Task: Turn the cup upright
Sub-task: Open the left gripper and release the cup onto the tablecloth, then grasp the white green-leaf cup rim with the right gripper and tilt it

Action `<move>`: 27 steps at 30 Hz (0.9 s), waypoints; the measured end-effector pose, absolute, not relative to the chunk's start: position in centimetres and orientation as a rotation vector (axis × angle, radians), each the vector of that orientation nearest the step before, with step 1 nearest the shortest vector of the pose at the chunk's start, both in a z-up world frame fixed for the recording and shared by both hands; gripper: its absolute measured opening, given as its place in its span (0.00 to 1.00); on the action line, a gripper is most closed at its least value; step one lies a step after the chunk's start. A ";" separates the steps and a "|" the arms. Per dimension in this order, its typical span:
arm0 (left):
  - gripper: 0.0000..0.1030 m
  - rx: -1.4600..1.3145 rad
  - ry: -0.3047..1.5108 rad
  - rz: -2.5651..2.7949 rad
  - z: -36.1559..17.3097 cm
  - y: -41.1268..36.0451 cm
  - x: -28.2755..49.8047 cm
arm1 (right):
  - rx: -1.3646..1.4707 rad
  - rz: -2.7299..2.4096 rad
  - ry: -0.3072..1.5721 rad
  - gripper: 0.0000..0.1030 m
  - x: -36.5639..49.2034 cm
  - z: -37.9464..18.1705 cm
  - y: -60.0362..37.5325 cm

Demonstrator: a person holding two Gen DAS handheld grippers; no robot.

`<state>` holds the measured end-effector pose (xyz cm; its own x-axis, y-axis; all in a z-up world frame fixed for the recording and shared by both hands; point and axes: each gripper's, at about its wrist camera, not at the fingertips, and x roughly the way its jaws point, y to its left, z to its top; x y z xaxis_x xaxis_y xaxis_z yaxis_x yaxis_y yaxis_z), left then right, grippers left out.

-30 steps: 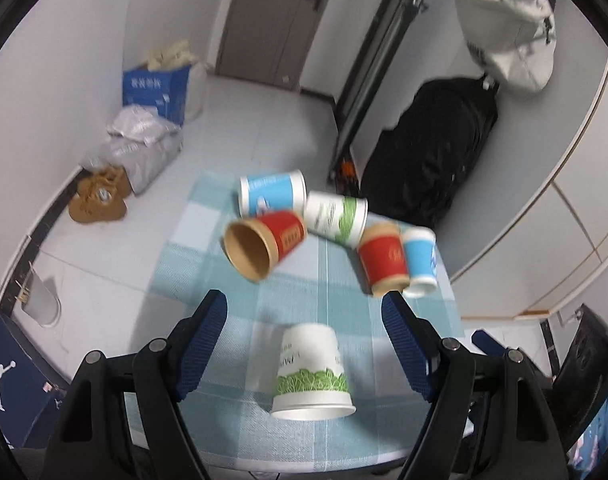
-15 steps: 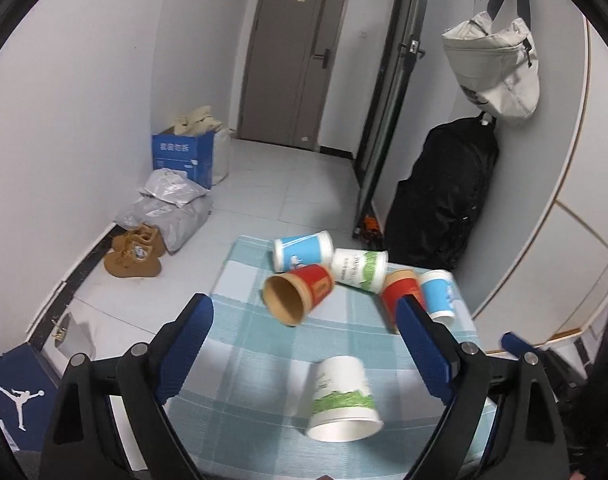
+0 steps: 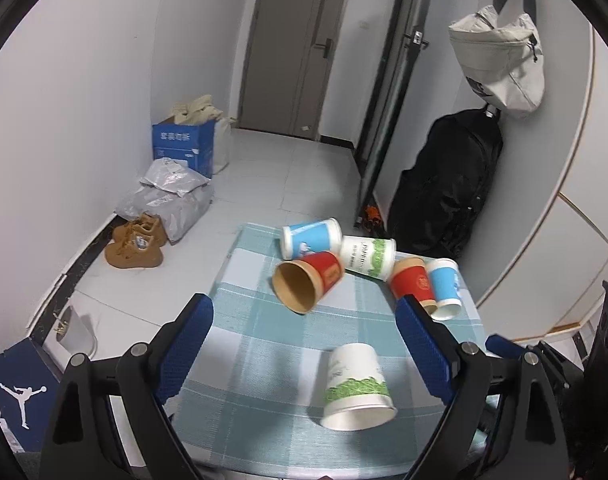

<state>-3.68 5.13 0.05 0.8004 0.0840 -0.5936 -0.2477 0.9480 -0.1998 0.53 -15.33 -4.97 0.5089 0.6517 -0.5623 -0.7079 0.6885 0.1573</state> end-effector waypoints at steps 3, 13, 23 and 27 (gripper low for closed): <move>0.87 -0.304 0.629 0.191 -0.2 5.9 -3.8 | -0.185 0.834 0.631 0.83 -0.4 -5.7 -13.9; 0.87 -0.393 0.664 0.230 -0.7 8.6 -3.7 | -0.490 0.874 0.590 0.66 -3.2 -8.8 -9.0; 0.87 -0.447 0.710 0.259 -1.6 10.4 -3.1 | -0.751 0.798 0.450 0.37 -5.0 -11.4 -6.1; 0.87 -0.466 0.721 0.263 -1.9 10.9 -3.0 | -0.793 0.758 0.443 0.34 -4.4 -12.2 -5.5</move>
<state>-3.04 10.89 -1.86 0.7245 0.0719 -0.6855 -0.3863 0.8660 -0.3175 -4.37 -5.53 -12.19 0.6575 0.4366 -0.6140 -0.7492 0.4653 -0.4714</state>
